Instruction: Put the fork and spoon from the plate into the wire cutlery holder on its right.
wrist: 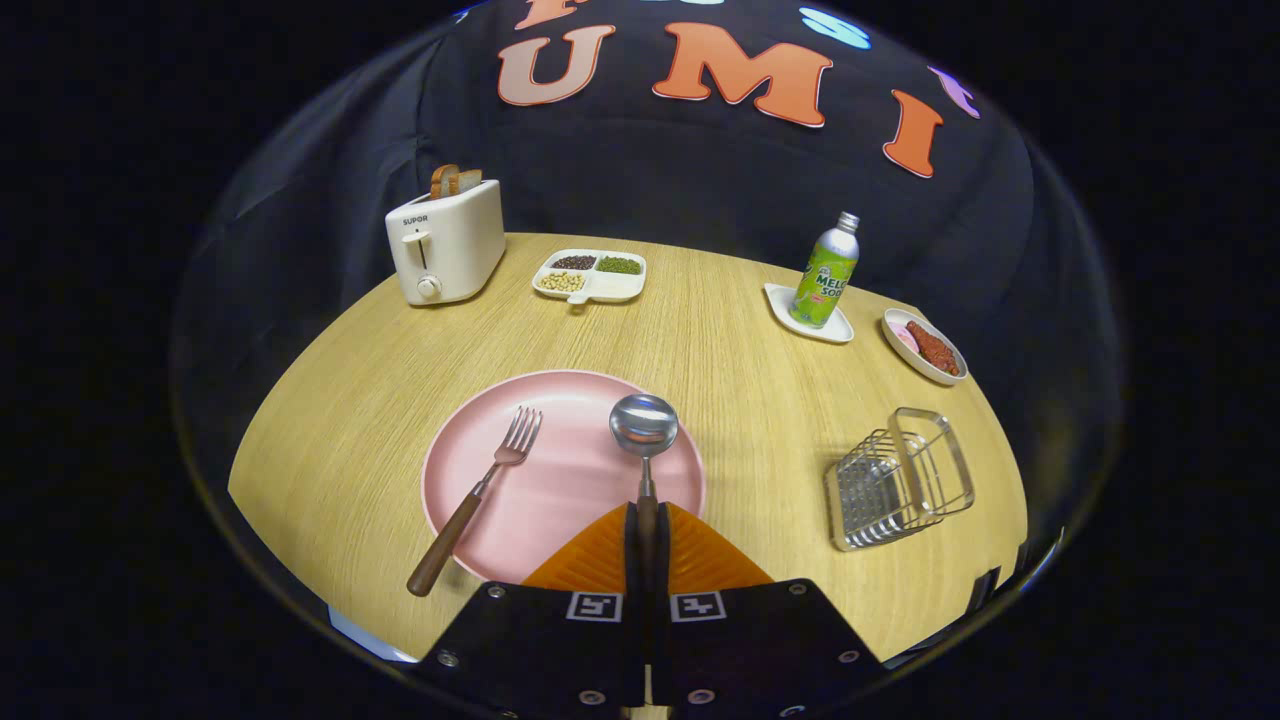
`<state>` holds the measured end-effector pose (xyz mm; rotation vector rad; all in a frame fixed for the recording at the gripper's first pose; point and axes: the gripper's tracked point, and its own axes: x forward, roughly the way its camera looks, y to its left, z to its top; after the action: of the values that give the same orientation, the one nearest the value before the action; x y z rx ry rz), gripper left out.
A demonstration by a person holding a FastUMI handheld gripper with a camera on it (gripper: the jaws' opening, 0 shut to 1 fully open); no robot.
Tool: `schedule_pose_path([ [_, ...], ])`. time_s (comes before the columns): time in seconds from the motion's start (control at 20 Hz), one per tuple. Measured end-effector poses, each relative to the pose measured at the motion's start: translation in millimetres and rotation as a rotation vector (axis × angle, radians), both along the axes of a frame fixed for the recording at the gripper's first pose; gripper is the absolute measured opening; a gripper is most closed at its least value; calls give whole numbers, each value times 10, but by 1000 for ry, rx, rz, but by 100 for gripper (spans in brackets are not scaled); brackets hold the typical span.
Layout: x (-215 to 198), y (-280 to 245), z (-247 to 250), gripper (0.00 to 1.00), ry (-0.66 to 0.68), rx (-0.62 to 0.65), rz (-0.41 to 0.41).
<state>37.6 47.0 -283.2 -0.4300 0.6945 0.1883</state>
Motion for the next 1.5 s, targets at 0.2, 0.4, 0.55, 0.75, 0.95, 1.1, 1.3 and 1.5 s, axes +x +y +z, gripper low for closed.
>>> schedule_pose_path([
  [0.2,-3,-316,399,3,33,-33,-11],
  [0.4,-22,-697,695,3,78,-79,-31],
  [0.55,-41,-994,840,3,135,-126,-58],
  [0.75,-45,-1313,948,3,217,-173,-87],
  [0.95,-49,-1550,952,3,335,-188,-135],
  [1.1,50,-1660,925,3,405,-221,-137],
  [1.3,191,-1717,823,4,502,-237,-144],
  [1.5,318,-1804,705,3,582,-266,-143],
])
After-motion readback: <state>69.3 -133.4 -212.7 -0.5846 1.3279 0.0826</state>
